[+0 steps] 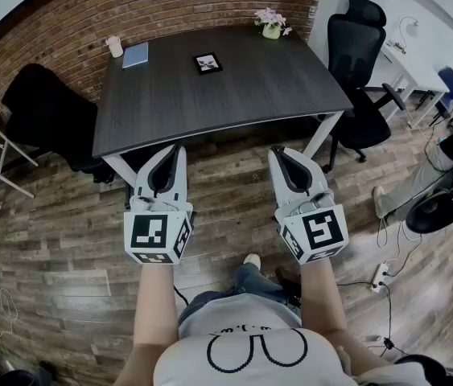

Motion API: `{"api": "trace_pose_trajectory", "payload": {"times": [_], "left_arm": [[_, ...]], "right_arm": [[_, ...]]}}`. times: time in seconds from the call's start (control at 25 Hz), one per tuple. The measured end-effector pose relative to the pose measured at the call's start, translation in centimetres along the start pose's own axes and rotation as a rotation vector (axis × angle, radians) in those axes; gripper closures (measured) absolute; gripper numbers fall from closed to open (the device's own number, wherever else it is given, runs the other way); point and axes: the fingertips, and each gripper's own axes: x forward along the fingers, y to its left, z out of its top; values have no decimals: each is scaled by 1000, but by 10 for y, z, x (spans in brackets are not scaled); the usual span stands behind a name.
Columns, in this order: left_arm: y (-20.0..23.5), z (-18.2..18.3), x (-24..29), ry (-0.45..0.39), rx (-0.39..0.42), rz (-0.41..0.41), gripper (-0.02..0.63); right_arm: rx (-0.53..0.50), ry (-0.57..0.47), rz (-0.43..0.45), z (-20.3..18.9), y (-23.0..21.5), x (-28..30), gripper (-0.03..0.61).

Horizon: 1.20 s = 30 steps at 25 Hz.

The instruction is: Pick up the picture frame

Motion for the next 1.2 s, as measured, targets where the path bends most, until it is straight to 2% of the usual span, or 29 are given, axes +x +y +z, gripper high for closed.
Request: {"api": "trace_pose_trajectory", "payload": {"times": [0.44, 0.68, 0.96, 1.2], "left_arm": [[-6, -13, 87, -22, -23, 80, 615], [-5, -25, 120, -7, -55, 99, 615], [22, -41, 163, 21, -48, 129, 615], [60, -53, 225, 33, -54, 115, 615]], "right_arm": [[-10, -24, 113, -19, -69, 58, 577], [18, -9, 136, -36, -97, 89, 576], [20, 11, 171, -54, -110, 137, 575], [28, 32, 170, -71, -132, 202, 575]]}}
